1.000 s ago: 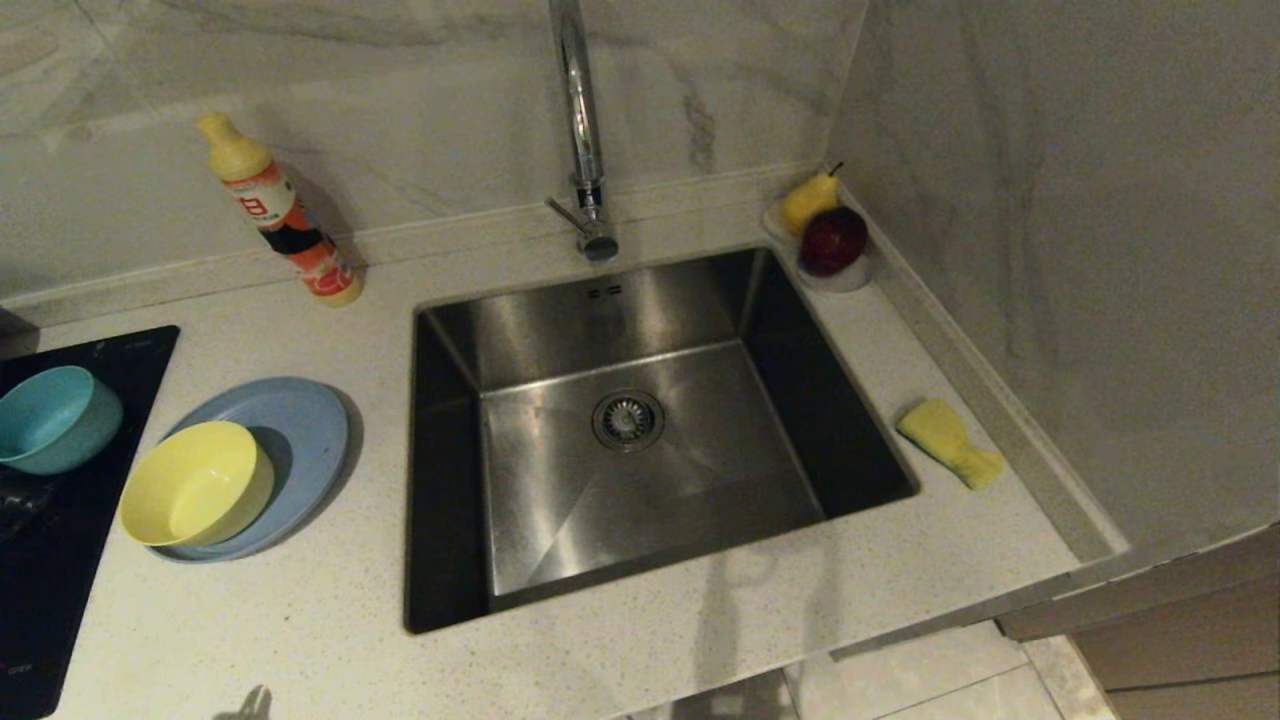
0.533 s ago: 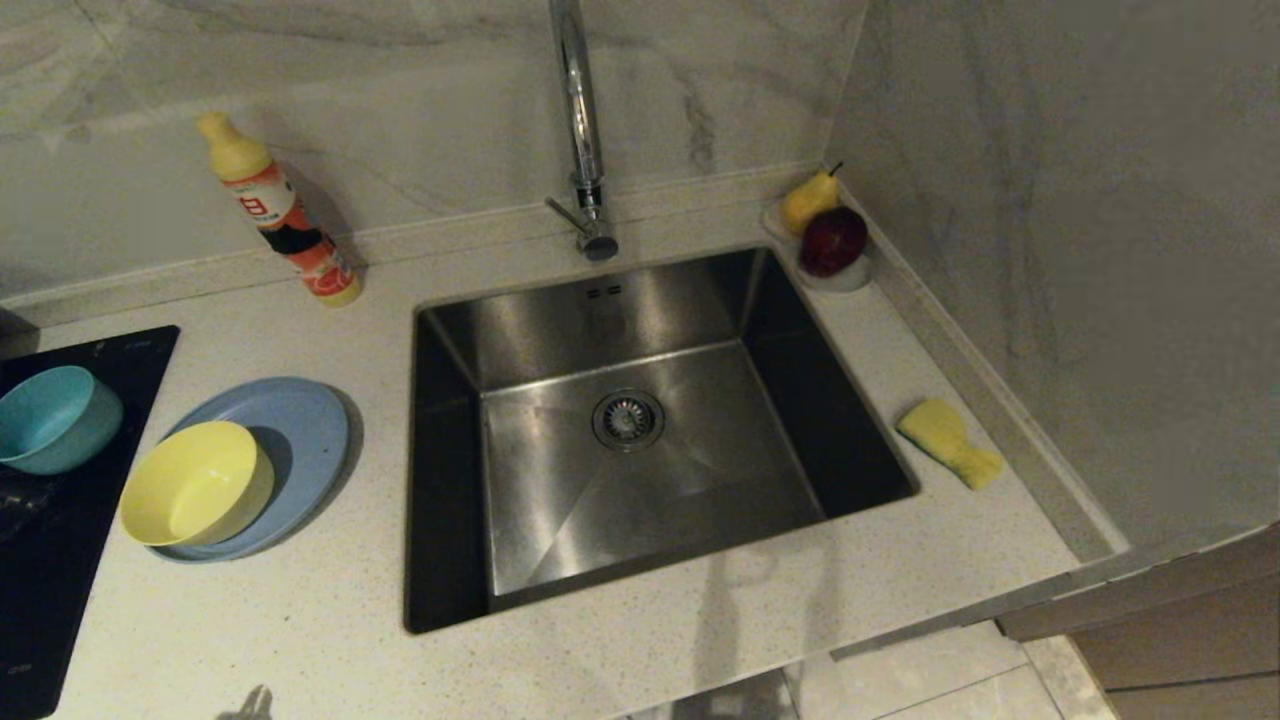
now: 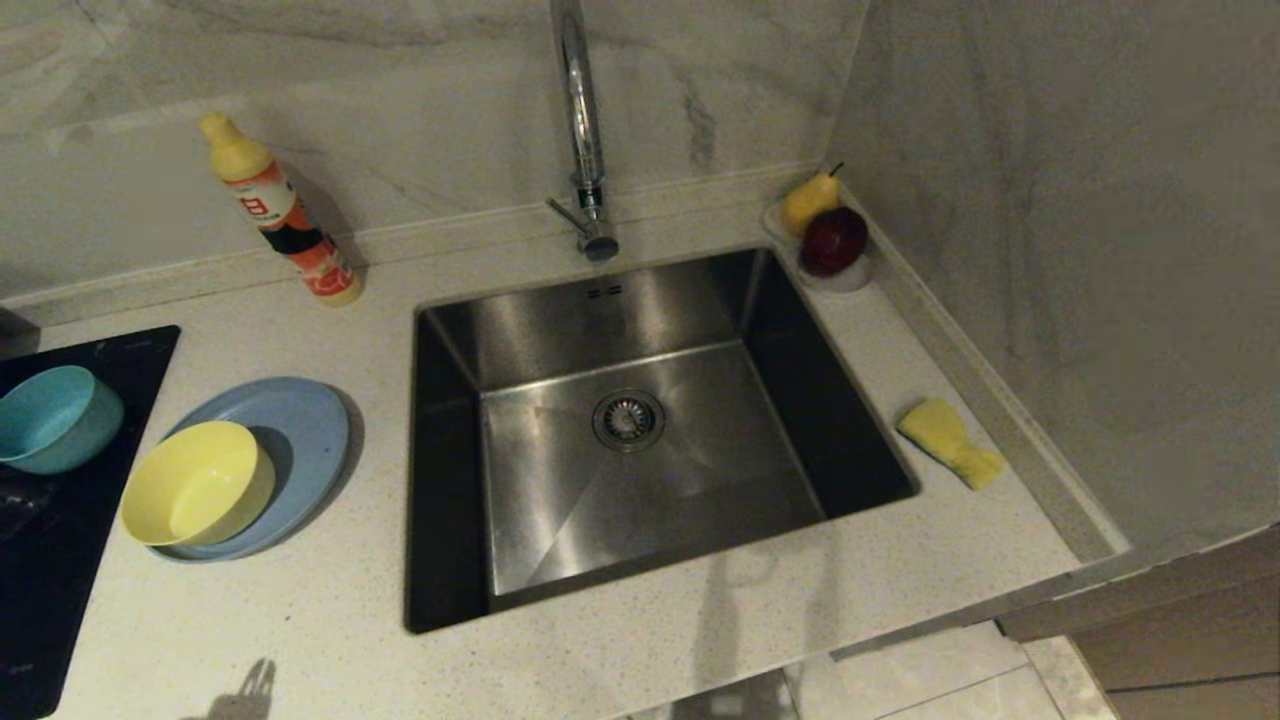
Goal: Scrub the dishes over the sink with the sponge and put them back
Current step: Grab the dish soap
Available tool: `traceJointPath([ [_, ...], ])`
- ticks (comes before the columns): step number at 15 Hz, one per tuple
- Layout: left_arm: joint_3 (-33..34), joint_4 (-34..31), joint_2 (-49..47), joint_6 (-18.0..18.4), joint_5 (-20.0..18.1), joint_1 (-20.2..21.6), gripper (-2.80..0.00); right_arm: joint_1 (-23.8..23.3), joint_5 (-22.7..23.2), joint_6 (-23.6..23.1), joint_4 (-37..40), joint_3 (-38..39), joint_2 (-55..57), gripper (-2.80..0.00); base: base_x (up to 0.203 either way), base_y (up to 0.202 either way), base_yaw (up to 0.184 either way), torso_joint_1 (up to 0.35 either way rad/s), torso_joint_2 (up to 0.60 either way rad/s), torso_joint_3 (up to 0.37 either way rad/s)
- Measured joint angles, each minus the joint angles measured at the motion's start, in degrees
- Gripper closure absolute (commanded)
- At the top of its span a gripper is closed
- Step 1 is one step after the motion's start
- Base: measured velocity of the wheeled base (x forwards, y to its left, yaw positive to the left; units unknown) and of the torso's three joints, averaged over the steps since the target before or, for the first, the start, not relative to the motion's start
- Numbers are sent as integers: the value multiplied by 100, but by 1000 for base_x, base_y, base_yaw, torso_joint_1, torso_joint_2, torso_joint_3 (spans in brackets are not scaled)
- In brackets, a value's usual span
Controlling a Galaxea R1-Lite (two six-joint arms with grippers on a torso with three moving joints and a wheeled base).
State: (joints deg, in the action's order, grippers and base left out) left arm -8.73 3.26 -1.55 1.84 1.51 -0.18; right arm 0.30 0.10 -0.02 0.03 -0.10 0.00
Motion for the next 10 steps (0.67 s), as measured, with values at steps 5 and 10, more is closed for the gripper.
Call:
traceJointPath([
  [5, -1810, -101, -1936, -154, -13, 5, 0, 2, 0, -1, -2, 0, 0, 0, 0, 0, 0, 0, 0, 0],
  [10, -3085, 748, -5128, -706, 302, 7, 0, 0, -2, 2, 2, 0, 0, 0, 0, 0, 0, 0, 0, 0],
])
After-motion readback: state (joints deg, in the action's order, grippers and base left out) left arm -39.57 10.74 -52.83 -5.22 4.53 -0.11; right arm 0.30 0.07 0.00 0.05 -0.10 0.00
